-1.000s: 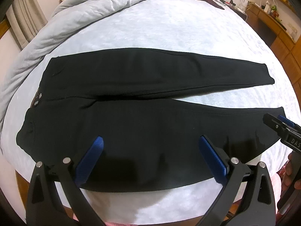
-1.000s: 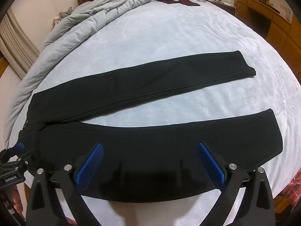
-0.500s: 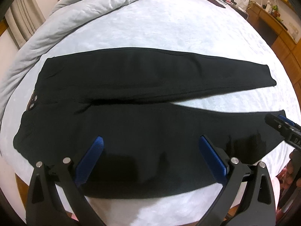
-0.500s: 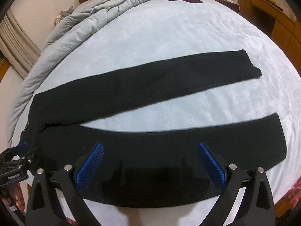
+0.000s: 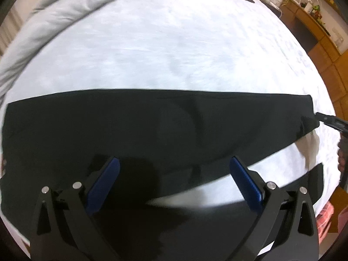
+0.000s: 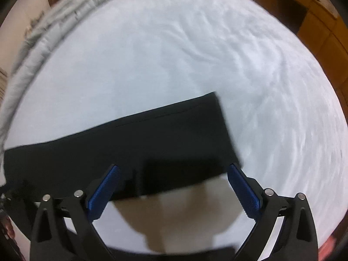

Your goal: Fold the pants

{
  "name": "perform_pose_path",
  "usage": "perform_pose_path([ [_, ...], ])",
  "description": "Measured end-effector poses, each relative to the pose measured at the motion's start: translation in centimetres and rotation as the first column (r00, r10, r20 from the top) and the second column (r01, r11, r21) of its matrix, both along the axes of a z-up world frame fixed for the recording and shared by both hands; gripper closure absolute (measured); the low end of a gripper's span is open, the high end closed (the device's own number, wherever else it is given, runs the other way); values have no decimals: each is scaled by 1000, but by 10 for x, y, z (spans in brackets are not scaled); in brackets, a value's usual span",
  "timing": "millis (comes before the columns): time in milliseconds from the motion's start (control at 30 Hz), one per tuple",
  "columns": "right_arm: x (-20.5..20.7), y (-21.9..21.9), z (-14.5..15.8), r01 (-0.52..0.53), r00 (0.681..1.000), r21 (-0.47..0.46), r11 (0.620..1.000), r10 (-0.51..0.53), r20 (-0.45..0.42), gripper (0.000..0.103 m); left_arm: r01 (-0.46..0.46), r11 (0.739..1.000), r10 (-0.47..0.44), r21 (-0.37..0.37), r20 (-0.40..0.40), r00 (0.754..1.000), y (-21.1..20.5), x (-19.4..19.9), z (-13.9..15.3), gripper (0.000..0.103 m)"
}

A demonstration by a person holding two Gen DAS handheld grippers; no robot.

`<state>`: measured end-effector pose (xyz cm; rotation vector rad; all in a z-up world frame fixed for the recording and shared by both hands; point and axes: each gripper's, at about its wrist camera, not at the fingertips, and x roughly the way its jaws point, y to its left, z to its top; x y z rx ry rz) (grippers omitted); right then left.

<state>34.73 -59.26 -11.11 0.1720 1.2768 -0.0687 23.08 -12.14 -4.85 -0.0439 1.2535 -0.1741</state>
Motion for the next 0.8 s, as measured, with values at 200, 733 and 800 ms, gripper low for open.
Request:
perform_pose_path([
  [200,43,-41,-42,-12,996,34,999,15,-91,4,44,998,-46,-33,-43,998,-47,37,-22,3],
  [733,10,-34,-21,-201,976,93,975,191,109,92,69,996,-72,-51,-47,996,-67,71,-47,3],
  [800,5,-41,-16,-200,974,125,972,183,135,92,68,996,-70,-63,-43,997,-64,76,-48,3],
])
